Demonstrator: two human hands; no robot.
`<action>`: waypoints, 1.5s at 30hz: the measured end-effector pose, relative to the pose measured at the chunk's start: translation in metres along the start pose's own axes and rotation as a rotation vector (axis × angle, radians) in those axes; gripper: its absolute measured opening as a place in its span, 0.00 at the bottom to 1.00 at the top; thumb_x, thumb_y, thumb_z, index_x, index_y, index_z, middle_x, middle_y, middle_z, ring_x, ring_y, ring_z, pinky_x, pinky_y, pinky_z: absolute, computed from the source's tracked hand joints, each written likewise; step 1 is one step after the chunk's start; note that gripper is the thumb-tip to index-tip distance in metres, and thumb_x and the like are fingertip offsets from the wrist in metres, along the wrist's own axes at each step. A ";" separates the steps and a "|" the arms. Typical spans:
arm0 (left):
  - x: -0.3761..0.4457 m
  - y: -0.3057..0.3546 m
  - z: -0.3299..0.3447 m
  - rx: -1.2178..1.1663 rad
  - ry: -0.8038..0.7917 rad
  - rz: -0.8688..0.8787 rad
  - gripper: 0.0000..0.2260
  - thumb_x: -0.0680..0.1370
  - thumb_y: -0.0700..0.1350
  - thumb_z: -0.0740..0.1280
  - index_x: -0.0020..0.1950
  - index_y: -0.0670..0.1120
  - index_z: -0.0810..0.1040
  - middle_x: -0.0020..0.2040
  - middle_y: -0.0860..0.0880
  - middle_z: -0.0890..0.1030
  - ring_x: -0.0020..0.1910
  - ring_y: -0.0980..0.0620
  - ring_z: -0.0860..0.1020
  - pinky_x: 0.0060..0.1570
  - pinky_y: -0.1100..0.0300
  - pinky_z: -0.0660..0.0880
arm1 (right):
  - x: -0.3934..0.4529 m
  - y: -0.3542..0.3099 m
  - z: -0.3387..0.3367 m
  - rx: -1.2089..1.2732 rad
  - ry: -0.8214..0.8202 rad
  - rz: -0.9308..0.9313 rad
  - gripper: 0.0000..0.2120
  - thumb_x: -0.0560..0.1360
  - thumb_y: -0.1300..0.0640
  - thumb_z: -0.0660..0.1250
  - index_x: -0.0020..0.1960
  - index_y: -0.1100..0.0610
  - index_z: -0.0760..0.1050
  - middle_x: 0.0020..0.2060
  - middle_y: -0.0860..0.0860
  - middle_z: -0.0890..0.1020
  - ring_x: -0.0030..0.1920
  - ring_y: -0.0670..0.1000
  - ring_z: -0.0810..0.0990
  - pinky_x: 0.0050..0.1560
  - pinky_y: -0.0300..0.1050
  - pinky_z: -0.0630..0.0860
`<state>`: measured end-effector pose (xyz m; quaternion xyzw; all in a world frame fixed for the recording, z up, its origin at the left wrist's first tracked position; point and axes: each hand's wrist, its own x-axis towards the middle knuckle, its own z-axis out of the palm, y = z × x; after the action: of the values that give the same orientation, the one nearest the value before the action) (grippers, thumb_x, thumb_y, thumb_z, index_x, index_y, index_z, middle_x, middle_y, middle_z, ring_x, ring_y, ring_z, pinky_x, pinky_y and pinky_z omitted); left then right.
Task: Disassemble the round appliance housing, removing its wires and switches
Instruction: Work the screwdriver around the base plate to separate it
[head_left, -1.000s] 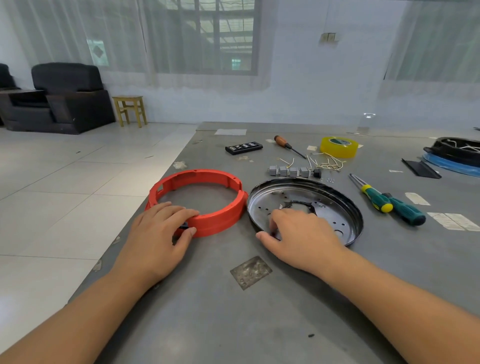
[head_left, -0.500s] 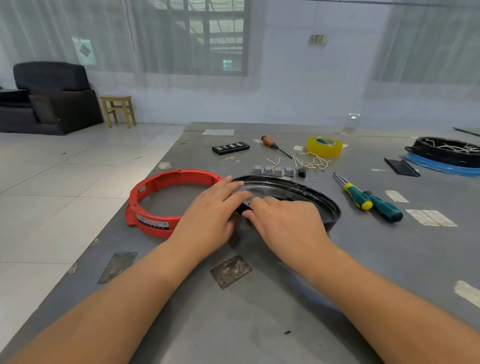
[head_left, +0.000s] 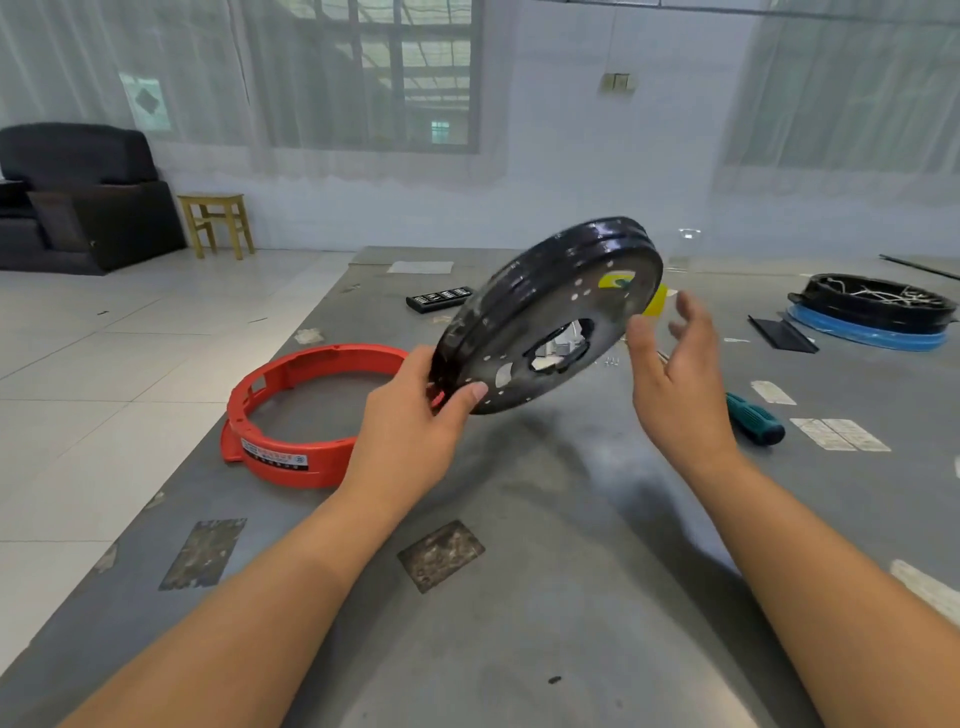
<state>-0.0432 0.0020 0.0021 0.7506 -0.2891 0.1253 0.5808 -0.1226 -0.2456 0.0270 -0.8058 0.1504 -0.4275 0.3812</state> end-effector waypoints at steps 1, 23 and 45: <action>0.000 0.000 0.002 -0.083 -0.027 -0.028 0.13 0.78 0.49 0.74 0.60 0.59 0.78 0.53 0.59 0.86 0.54 0.58 0.84 0.59 0.53 0.80 | 0.002 0.006 0.001 0.051 -0.049 0.047 0.36 0.80 0.33 0.58 0.81 0.51 0.55 0.76 0.46 0.66 0.75 0.45 0.67 0.74 0.53 0.68; -0.021 0.004 0.002 0.067 -0.407 -0.156 0.30 0.65 0.64 0.83 0.61 0.74 0.71 0.45 0.74 0.82 0.44 0.73 0.81 0.43 0.76 0.74 | 0.015 0.022 -0.014 -0.395 -0.324 0.334 0.17 0.77 0.45 0.62 0.38 0.58 0.74 0.39 0.58 0.81 0.45 0.60 0.78 0.36 0.47 0.68; -0.012 0.015 -0.038 1.034 -0.124 -0.029 0.11 0.79 0.52 0.64 0.60 0.53 0.75 0.58 0.51 0.79 0.60 0.46 0.75 0.61 0.46 0.67 | -0.037 -0.039 0.007 -0.669 -0.962 -0.185 0.46 0.65 0.19 0.61 0.77 0.39 0.62 0.74 0.44 0.66 0.74 0.52 0.64 0.75 0.56 0.61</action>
<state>-0.0557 0.0387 0.0194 0.9493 -0.2128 0.1992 0.1175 -0.1419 -0.1958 0.0324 -0.9952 0.0162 0.0250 0.0929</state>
